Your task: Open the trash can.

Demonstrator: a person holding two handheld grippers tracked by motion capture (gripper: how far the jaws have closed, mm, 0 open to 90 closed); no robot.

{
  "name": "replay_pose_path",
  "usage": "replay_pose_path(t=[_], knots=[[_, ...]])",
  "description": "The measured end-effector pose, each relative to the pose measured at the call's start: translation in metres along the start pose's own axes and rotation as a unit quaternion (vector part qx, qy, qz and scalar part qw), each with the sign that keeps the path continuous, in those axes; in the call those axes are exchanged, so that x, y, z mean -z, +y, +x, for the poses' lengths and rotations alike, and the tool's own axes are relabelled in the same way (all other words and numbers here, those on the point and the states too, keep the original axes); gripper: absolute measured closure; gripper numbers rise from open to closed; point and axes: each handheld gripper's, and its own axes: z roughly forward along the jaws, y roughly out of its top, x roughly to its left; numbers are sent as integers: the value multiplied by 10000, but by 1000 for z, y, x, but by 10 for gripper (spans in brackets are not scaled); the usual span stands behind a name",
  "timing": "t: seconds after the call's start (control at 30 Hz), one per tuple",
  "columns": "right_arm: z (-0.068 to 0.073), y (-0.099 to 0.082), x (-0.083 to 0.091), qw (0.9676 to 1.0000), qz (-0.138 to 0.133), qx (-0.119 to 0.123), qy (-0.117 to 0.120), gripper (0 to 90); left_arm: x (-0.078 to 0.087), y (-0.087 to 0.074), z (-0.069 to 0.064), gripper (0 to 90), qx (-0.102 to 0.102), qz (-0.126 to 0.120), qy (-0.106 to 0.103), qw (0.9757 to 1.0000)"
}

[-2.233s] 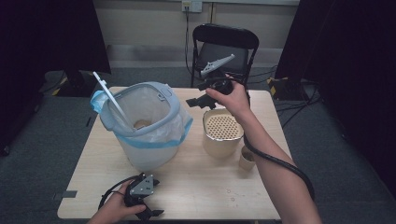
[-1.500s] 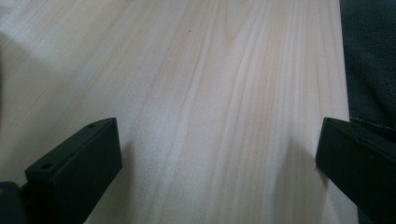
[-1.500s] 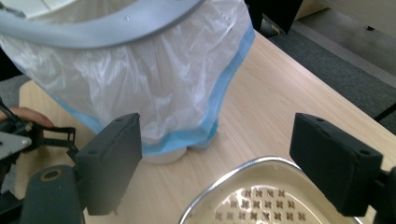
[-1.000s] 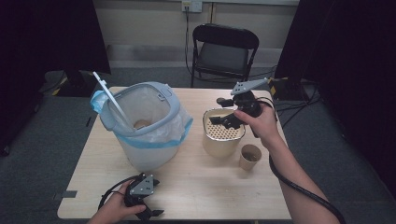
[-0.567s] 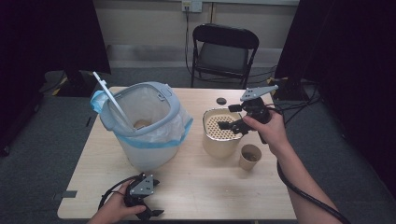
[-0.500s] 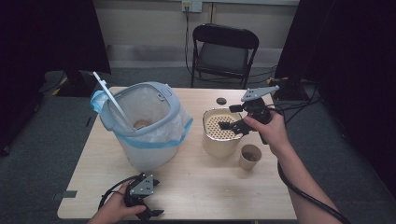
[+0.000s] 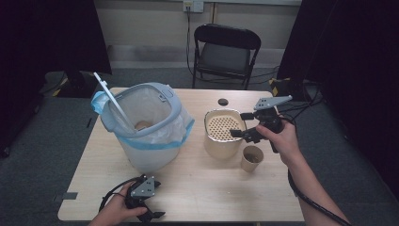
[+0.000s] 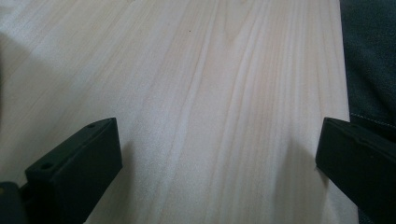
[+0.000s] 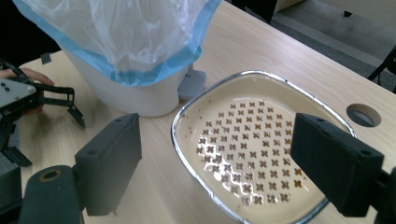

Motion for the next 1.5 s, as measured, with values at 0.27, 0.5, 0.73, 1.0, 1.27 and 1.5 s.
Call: replay_pose_path(t=[0.27, 0.5, 0.73, 1.0, 1.27, 1.5], knots=[[-1, -15, 12, 10000, -7, 4, -72, 161, 0, 0, 0, 0, -1, 5, -3, 10000], [-8, -34, 24, 9999, -84, -106, -100, 159, 0, 0, 0, 0, 2, 2, 2, 10000], [-11, -46, 32, 9998, -38, -84, -152, 159, -1, 0, -1, 0, 30, -38, 11, 10000], [-9, -62, 33, 9998, 14, -36, -171, 159, -1, 0, -1, 0, 26, -30, 22, 10000], [-4, -74, 30, 9998, 112, 30, -165, 158, -1, 0, -1, 0, 39, -44, 25, 10000], [0, -87, 23, 9996, 200, 95, -180, 156, -1, 0, -1, 0, 43, -41, 25, 10000]])
